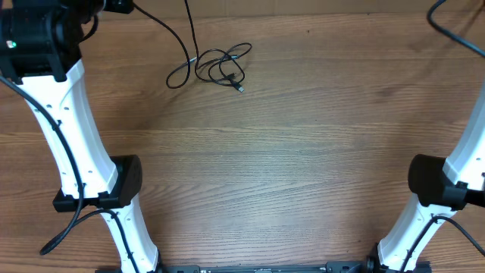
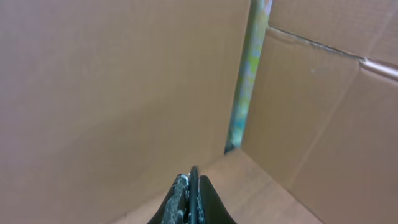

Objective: Untangle cables

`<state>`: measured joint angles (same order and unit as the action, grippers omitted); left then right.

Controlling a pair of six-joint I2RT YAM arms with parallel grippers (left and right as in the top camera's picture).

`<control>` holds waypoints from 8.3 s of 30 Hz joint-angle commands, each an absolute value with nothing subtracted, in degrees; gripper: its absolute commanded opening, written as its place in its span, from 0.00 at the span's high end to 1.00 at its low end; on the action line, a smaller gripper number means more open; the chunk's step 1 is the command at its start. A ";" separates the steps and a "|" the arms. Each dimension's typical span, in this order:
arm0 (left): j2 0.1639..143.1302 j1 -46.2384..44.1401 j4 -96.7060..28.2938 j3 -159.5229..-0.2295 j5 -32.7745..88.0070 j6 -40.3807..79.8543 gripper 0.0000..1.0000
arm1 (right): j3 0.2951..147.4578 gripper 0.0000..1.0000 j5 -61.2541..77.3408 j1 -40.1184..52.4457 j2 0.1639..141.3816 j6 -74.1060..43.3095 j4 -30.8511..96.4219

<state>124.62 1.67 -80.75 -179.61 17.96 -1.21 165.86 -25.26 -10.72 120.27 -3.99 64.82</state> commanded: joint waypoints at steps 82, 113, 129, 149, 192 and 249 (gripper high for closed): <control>124.81 -10.11 -75.44 -180.00 -1.06 8.73 0.61 | 136.05 0.20 18.50 9.82 136.70 -23.31 79.66; 124.84 -9.72 -69.38 -179.98 -1.04 8.84 0.60 | 179.98 0.96 -50.11 8.54 110.80 -17.04 89.52; 125.25 -9.78 -65.56 -179.72 -0.14 12.51 0.62 | 179.96 0.96 -5.32 0.64 115.07 -17.08 94.39; 125.25 -9.78 -66.65 -179.72 -0.05 12.43 0.61 | 179.98 0.96 12.01 7.38 119.92 -16.10 74.61; 125.27 -9.78 -62.54 -179.26 -0.60 12.47 0.61 | 166.17 0.96 -29.56 -35.66 111.26 -25.56 97.06; 125.27 -11.81 -54.96 -179.24 0.01 18.50 0.62 | 84.12 0.00 -15.31 -60.93 110.39 -23.46 54.94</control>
